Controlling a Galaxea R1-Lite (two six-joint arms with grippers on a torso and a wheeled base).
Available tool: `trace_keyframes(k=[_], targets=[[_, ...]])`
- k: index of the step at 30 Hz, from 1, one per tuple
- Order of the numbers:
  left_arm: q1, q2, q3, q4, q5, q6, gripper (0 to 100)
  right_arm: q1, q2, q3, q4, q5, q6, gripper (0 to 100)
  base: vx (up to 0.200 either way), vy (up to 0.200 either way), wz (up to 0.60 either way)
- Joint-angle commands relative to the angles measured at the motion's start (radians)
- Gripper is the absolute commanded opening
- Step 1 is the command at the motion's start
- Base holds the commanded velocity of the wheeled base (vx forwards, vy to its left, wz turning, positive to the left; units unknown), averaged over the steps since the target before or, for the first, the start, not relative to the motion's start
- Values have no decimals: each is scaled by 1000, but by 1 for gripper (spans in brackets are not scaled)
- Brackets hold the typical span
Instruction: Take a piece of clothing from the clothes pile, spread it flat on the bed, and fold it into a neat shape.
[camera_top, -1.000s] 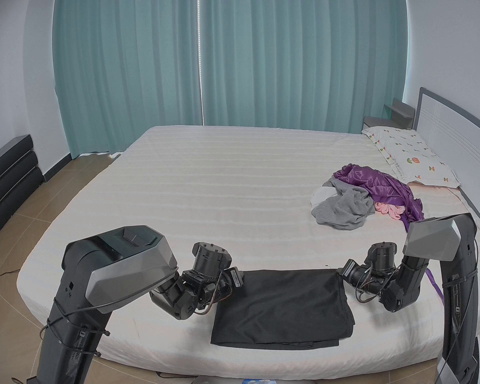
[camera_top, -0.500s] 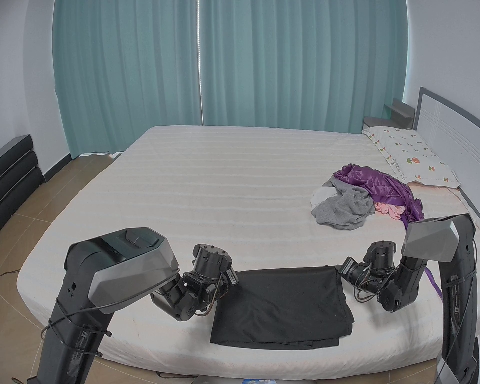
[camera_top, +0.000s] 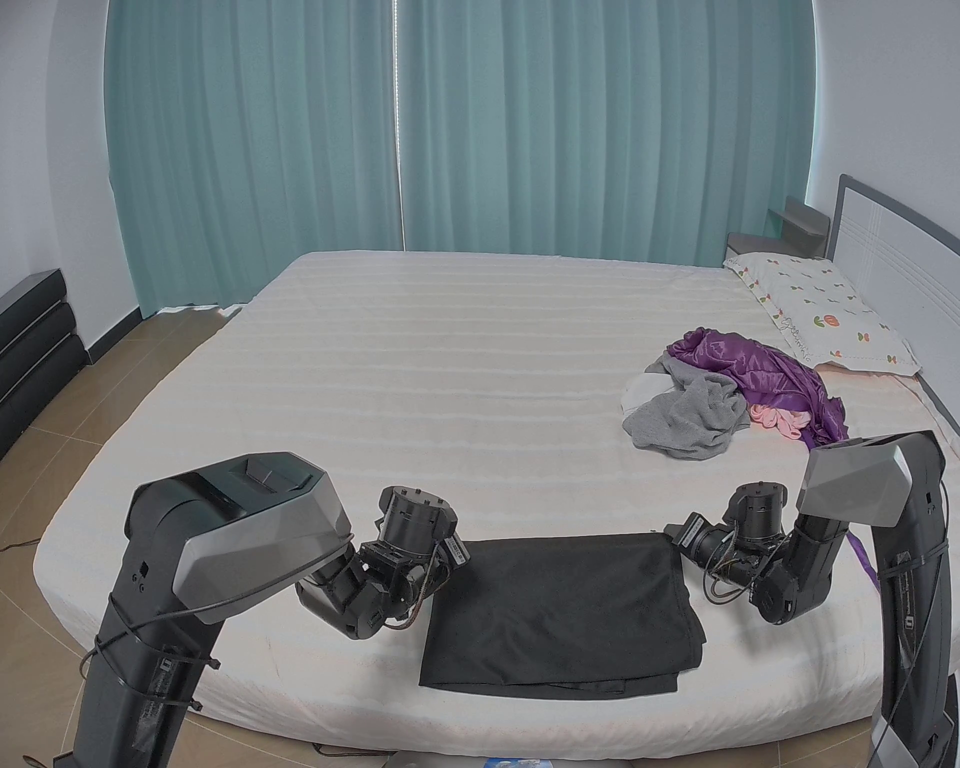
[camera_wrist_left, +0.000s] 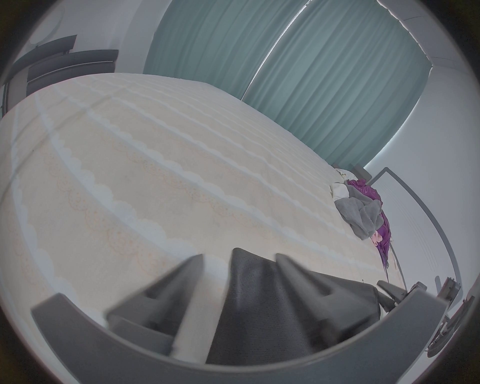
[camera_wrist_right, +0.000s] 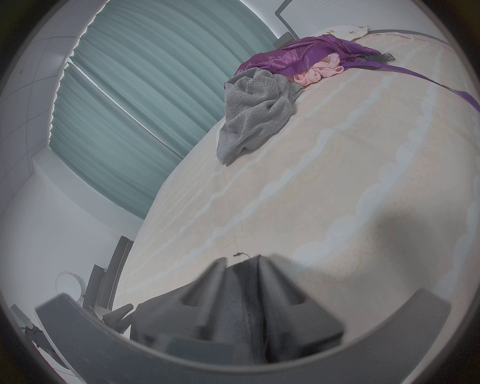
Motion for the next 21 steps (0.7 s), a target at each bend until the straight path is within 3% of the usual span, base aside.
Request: trace_keyframes(k=[1,8,13,17,21], targets=[[1,-7,2,-2,-3,-4,100,1,-7,11,-14,4,4,100,0,0,0],[35,-105,53,-2,-8,-130,100,9,-109,160,-76,11,15,100,0,0,0],[108,-271,253,-3,-55,-138,100,30,-204,348,-126,13,81,100,0,0,0],[119,-340,366,-16,-88,-147,100,36,-205,444,-183,18,87,100,0,0,0],[108,-362,457,-86,-149,-265,100,61,-172,534,-286,19,119,100,0,0,0]])
